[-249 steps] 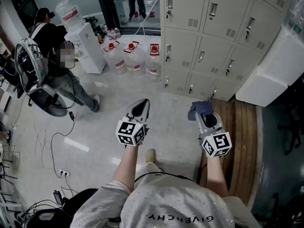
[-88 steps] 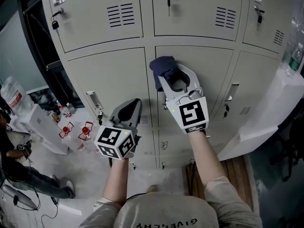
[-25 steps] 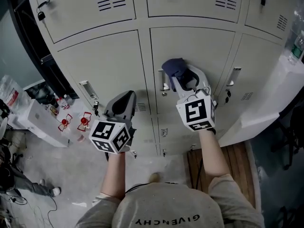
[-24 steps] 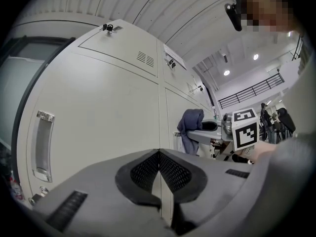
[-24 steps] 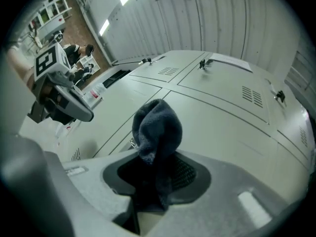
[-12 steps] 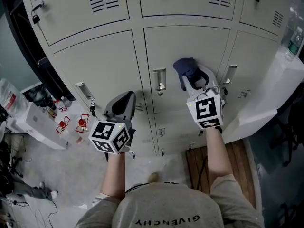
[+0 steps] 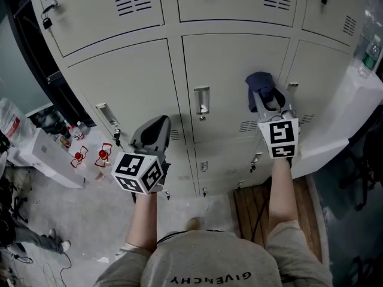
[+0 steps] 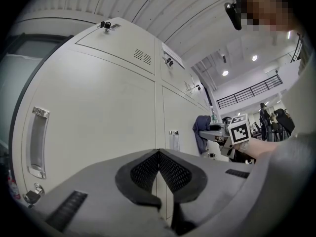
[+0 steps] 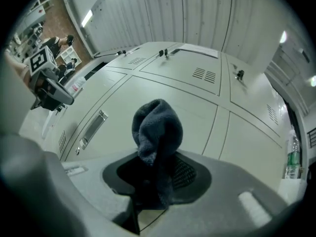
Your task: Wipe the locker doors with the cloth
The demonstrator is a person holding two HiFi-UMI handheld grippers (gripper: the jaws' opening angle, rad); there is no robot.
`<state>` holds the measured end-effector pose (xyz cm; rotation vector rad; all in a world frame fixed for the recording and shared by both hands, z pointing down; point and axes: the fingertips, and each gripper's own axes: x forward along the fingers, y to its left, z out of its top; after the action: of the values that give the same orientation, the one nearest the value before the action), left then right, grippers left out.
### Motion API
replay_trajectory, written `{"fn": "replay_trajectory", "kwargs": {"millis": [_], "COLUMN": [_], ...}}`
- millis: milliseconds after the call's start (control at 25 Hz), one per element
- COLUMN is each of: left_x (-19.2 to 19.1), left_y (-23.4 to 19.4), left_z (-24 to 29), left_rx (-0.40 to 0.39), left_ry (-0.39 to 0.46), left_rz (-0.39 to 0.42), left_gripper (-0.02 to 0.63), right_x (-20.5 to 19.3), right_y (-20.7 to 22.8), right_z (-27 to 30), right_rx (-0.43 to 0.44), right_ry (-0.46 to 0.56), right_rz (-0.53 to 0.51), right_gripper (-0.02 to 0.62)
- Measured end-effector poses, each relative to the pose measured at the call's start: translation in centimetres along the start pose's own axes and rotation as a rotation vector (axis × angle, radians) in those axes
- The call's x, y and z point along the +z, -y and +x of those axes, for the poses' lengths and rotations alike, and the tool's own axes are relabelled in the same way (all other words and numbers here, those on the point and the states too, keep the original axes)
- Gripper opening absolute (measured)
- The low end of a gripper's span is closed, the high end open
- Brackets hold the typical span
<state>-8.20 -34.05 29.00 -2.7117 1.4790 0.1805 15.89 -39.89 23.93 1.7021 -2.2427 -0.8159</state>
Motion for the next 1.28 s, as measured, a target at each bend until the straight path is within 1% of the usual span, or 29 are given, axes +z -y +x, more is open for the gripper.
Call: {"fn": "replay_trajectory", "kwargs": {"millis": [320, 400, 520, 600, 680, 800, 920, 1040, 1160, 1280], "left_x": [-0.1, -0.2, -0.2, -0.4, -0.6, -0.8, -0.9, -0.9, -1.0, -1.3], "left_y": [0.1, 0.0, -0.2, -0.3, -0.3, -0.3, -0.5, -1.1, -1.7, -2.2], "left_z": [-0.2, -0.3, -0.5, -0.6, -0.7, -0.8, -1.0, -1.4, -1.8, -2.1], "left_rx": [-0.003, -0.001, 0.001, 0.001, 0.0, -0.001, 0.001, 0.013, 0.026, 0.037], "left_ry": [-0.003, -0.004, -0.004, -0.005, -0.008, -0.01, -0.011, -0.009, -0.012, -0.019], "left_rz": [-0.003, -0.005, -0.006, -0.01, -0.015, -0.023, -0.026, -0.029, -0.03, -0.034], "left_gripper": [-0.002, -0.002, -0.002, -0.002, -0.002, -0.002, -0.002, -0.002, -0.002, -0.002], "right_x": [-2.4, -2.9, -3.5, -3.1, -1.4, 1.9, 5.0, 7.7, 8.9, 8.6], "right_y": [3.4, 4.0, 4.7, 4.5, 2.8, -1.2, -5.2, -8.5, -11.0, -12.0], "right_z": [-0.9, -1.2, -1.5, -1.7, -1.6, -0.8, 0.3, 1.4, 2.5, 3.1], "right_rx": [-0.074, -0.091, -0.118, -0.129, -0.093, 0.017, 0.115, 0.188, 0.211, 0.171], "right_ry": [-0.04, -0.049, -0.066, -0.057, 0.006, 0.112, 0.178, 0.226, 0.225, 0.235], "right_rz": [0.04, 0.063, 0.096, 0.116, 0.16, 0.218, 0.23, 0.212, 0.148, 0.098], "right_gripper": [0.124, 0.124, 0.124, 0.123, 0.123, 0.121, 0.123, 0.123, 0.121, 0.117]}}
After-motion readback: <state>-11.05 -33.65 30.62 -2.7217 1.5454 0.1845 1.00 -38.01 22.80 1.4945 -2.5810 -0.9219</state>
